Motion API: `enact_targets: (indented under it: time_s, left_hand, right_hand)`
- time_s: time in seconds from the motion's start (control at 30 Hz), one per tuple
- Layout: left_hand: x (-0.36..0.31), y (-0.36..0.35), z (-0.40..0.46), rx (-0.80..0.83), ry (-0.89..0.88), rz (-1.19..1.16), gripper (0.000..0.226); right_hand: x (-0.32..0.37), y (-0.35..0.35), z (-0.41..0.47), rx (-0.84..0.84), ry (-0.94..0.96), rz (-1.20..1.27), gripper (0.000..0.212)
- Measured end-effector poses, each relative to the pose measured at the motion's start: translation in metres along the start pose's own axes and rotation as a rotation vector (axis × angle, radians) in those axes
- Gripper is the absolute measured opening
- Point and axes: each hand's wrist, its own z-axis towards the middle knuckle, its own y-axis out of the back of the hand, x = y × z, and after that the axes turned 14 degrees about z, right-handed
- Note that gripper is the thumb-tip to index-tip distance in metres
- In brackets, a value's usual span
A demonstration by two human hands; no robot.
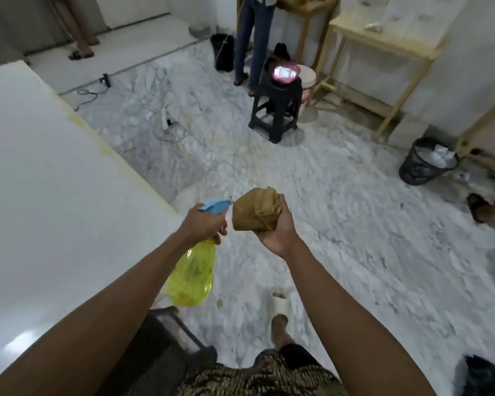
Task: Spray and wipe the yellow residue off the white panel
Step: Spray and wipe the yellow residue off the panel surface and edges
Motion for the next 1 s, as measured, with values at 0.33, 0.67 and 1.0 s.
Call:
enact_targets:
  time_s: [0.33,0.67,1.0]
  left_hand:
    - [-0.072,0.066,0.133,-0.280,0.196,-0.231,0.029]
    - [-0.070,0.206,0.252,-0.479,0.304,-0.303,0.034]
    - [-0.053,0.337,0.377,-0.539,0.316,-0.328,0.032]
  right_hand:
    - [0.087,-0.125,0.193,0.172,-0.343,-0.187,0.071]
    - [0.058,-0.287,0.347,0.325,-0.572,-0.244,0.070]
    - [0.035,-0.430,0.482,0.287,-0.656,-0.267,0.066]
